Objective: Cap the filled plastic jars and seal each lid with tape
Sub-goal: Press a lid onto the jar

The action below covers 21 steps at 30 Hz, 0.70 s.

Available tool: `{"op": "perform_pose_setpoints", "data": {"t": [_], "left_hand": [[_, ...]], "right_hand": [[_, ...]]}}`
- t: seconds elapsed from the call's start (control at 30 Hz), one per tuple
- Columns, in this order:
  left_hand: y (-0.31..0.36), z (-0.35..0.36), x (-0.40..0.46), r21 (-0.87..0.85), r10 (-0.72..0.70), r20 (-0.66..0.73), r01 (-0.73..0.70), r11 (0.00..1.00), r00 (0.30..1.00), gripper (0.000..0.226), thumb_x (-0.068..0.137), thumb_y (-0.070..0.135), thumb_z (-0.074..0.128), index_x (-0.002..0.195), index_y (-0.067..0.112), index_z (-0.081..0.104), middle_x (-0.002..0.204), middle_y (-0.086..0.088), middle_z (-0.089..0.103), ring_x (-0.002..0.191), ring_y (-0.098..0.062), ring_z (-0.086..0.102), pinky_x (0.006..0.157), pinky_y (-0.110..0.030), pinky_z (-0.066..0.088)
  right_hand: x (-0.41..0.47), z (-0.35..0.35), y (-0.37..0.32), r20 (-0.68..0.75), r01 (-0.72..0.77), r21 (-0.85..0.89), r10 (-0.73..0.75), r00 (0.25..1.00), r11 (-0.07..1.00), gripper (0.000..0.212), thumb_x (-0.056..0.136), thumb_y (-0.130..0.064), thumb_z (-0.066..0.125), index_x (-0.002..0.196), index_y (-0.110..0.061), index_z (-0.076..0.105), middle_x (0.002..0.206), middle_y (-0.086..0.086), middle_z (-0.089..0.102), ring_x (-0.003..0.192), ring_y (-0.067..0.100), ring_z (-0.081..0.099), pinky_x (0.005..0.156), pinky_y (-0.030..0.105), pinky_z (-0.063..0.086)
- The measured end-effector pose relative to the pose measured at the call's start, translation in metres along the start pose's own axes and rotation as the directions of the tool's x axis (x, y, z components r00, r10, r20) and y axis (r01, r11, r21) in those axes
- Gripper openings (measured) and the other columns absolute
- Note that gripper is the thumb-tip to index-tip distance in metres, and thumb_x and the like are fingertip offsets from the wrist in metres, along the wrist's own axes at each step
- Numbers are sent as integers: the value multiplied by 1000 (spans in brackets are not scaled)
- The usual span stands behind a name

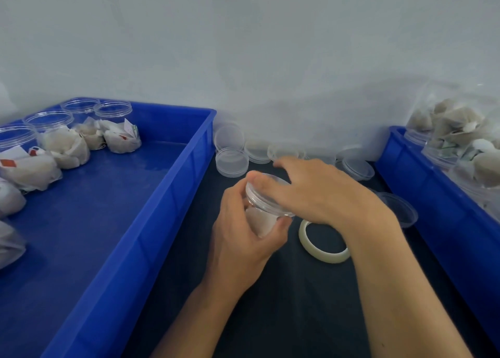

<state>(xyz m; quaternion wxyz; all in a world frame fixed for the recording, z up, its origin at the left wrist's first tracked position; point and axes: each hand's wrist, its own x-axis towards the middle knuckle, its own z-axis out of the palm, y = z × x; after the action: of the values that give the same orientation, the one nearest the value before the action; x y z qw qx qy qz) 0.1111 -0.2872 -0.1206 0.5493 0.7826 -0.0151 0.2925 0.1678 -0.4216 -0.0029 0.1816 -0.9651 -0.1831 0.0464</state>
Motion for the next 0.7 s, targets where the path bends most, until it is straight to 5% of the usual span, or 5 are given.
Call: {"op": "perform_pose_setpoints", "data": {"t": [0.2, 0.33, 0.5, 0.6, 0.7], "left_hand": [[0, 1, 1, 2, -4, -36, 4, 1000, 999, 67, 79, 66, 76, 138, 50, 48, 129, 26, 58, 119, 4, 62, 83, -11, 52], [1, 1, 0, 9, 6, -25, -6, 1000, 1000, 66, 79, 62, 79, 137, 49, 49, 129, 24, 59, 119, 1, 63, 82, -16, 55], [0, 1, 0, -2, -10, -7, 10, 1000, 1000, 69, 77, 62, 81, 137, 48, 50, 127, 20, 61, 113, -2, 67, 79, -29, 62], [0, 1, 1, -5, -22, -28, 22, 1000, 999, 71, 78, 72, 76, 139, 47, 49, 130, 22, 60, 119, 1, 64, 85, -28, 58], [3, 1, 0, -6, -32, -41, 32, 999, 999, 68, 79, 71, 76, 138, 48, 49, 129, 22, 60, 121, 2, 63, 85, -26, 56]], "right_hand": [[-1, -8, 6, 123, 114, 144, -132, 984, 983, 98, 68, -93, 38, 158, -55, 30, 159, -19, 44, 142, 8, 46, 117, 43, 40], [-3, -7, 4, 142, 148, 139, -168, 976, 979, 81, 80, -83, 52, 154, -53, 39, 148, -23, 51, 134, 3, 51, 114, 39, 43], [2, 3, 0, 45, -7, -54, 9, 999, 999, 83, 84, -96, 19, 123, -39, 65, 121, -12, 68, 113, 19, 62, 91, 42, 47], [2, -3, 5, 161, 119, 157, -144, 976, 980, 87, 76, -92, 37, 149, -48, 49, 152, -19, 51, 141, 11, 49, 115, 42, 41], [1, -4, 4, 123, 180, 68, -188, 974, 981, 86, 71, -87, 47, 149, -52, 45, 139, -24, 50, 130, 4, 50, 103, 32, 43]]}}
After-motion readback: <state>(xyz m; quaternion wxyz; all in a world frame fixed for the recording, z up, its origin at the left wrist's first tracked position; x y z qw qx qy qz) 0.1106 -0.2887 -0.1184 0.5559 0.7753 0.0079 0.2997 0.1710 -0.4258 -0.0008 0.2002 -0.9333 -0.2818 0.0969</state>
